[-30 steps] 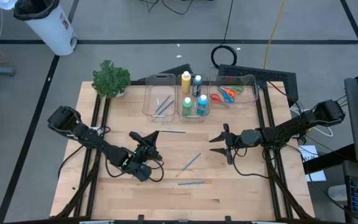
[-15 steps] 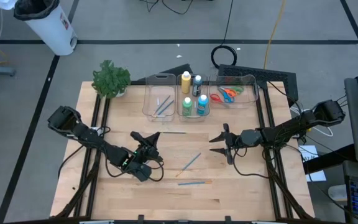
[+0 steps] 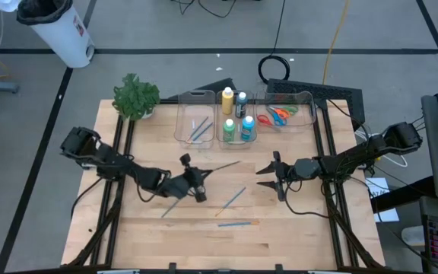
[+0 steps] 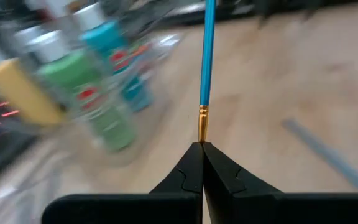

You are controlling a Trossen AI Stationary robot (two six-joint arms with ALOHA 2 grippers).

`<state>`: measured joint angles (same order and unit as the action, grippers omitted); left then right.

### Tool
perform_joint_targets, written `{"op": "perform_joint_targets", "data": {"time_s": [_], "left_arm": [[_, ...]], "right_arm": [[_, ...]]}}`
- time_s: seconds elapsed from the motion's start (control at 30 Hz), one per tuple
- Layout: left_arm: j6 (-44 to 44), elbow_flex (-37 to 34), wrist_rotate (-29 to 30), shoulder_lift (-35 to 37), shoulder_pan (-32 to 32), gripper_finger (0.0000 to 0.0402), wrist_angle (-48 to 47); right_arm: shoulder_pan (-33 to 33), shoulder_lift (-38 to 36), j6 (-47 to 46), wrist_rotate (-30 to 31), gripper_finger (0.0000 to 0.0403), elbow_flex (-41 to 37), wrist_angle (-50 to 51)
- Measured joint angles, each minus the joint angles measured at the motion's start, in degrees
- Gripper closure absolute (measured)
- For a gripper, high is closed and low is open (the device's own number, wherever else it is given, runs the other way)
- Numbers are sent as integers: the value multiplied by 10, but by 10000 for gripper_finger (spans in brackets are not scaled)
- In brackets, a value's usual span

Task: Pick & Place Paint Supplies
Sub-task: Put the blue paint brush into the left transparent bin

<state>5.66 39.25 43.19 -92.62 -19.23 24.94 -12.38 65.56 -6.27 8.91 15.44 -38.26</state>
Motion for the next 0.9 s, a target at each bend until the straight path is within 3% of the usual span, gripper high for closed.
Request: {"op": "perform_joint_targets", "data": {"time_s": [0.27, 0.47, 0.53, 0.7, 0.9], "left_arm": [[-22, -117, -211, 0, 29, 400, 300], [-22, -152, -477, 0, 18, 400, 381], [-44, -152, -526, 0, 1, 400, 400], [-82, -152, -496, 0, -29, 400, 461], [-30, -150, -242, 48, -5, 399, 440]], "right_arm": [[0, 0, 0, 0, 232, 0, 0], [0, 0, 0, 0, 232, 0, -2], [0, 0, 1, 0, 232, 0, -3], [0, 0, 1, 0, 232, 0, -5], [0, 0, 1, 0, 232, 0, -6]]}}
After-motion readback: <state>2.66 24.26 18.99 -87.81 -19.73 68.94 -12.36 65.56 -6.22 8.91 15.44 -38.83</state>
